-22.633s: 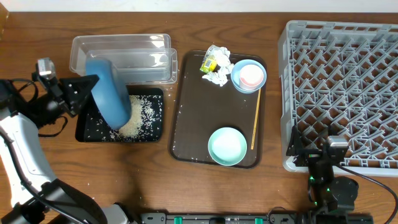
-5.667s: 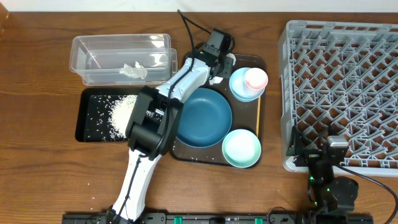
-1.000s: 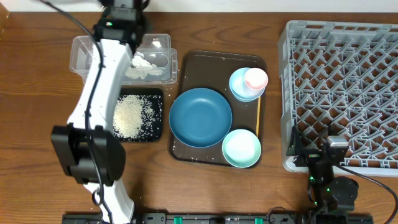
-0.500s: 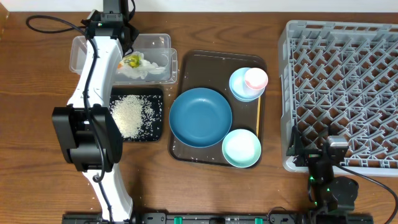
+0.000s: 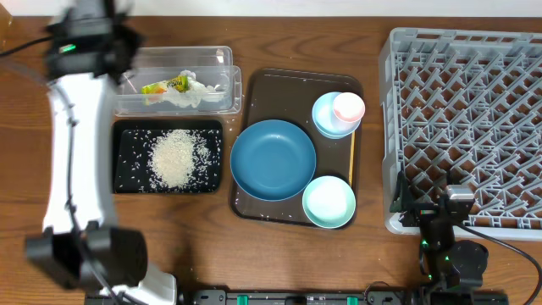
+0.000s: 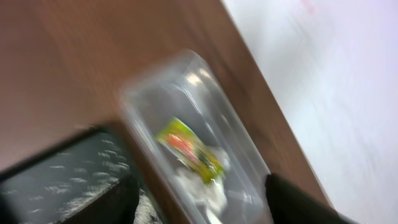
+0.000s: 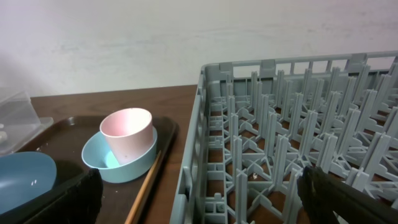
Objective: Sort waste into correct bins and load items into the dishwasher rack
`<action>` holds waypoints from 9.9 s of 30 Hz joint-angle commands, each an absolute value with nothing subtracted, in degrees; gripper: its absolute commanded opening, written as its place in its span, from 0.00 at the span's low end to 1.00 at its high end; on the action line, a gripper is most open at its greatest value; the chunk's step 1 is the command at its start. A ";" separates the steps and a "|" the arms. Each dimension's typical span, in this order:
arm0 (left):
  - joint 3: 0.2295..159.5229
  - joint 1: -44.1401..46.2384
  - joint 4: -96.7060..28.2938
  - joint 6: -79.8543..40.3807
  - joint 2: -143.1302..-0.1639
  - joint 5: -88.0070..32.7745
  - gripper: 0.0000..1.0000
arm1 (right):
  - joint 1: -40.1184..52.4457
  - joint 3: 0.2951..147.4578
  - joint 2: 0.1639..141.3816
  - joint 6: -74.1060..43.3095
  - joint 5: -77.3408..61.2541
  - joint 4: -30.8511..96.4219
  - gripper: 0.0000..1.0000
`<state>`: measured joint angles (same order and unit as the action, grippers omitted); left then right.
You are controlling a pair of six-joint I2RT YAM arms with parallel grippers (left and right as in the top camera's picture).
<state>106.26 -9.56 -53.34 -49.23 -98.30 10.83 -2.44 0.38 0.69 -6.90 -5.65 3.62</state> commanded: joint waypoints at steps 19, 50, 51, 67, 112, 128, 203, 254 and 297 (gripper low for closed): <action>106.19 -34.44 -67.48 -48.95 -98.50 9.43 0.91 | -3.20 0.32 0.36 -6.15 -6.28 3.11 0.99; 106.19 -34.44 -67.46 -48.95 -98.50 9.43 0.93 | -3.18 0.32 0.38 -35.16 -9.89 -27.88 0.99; 106.19 -34.44 -67.46 -48.95 -98.50 9.43 0.93 | -3.20 0.32 0.38 -36.18 -9.87 -28.60 0.99; 106.19 -34.44 -67.46 -48.95 -98.50 9.43 0.94 | -3.18 36.21 31.48 -22.50 -26.24 -19.07 0.99; 106.19 -34.44 -67.46 -48.95 -98.50 9.43 0.94 | 21.30 92.79 107.42 -9.67 -7.35 52.66 0.76; 106.19 -34.44 -67.46 -48.95 -98.50 9.43 0.94 | 22.11 92.77 114.04 -12.84 2.26 52.42 0.83; 106.19 -34.44 -67.46 -48.95 -98.50 9.43 0.94 | -25.61 96.62 107.22 -5.06 -57.78 43.64 0.01; 106.19 -34.44 -67.46 -48.95 -98.50 9.43 0.94 | -46.44 96.62 126.04 -6.57 -78.32 37.71 0.01; 106.19 -34.44 -67.46 -48.95 -98.50 9.43 0.94 | -51.68 96.71 124.84 -2.96 -41.78 53.52 0.07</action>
